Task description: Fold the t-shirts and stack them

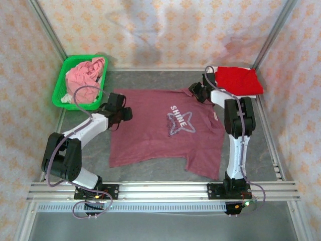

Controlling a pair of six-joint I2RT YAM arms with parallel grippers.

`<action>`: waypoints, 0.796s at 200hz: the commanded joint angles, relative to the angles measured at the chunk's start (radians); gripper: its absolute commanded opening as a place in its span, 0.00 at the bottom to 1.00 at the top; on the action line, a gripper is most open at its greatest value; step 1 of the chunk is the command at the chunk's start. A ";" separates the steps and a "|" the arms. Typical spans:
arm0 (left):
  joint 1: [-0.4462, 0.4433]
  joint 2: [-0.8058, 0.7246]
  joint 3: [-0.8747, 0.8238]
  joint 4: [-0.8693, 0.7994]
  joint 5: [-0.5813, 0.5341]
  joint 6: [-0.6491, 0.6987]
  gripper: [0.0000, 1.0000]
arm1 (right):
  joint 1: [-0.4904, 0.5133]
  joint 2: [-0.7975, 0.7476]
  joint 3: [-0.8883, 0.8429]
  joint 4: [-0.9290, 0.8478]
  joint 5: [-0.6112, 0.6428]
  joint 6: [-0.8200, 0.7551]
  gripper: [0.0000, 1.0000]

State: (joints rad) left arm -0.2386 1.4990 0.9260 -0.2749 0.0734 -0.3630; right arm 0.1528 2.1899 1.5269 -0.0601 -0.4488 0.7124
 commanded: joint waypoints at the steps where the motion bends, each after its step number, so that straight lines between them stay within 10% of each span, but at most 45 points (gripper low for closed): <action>1: 0.000 -0.026 -0.012 0.039 -0.024 -0.009 0.51 | 0.010 0.028 0.042 0.018 0.022 0.026 0.39; 69: 0.000 -0.040 -0.056 0.075 -0.056 -0.024 0.51 | 0.013 0.048 0.100 0.001 0.062 0.044 0.00; 159: 0.002 -0.044 -0.042 0.103 -0.147 0.018 0.48 | 0.045 0.433 0.877 -0.200 0.070 -0.102 0.08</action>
State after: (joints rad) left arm -0.2386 1.4628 0.8677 -0.2073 -0.0097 -0.3660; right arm 0.1780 2.4813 2.1807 -0.2150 -0.3889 0.6559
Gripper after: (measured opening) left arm 0.485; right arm 0.045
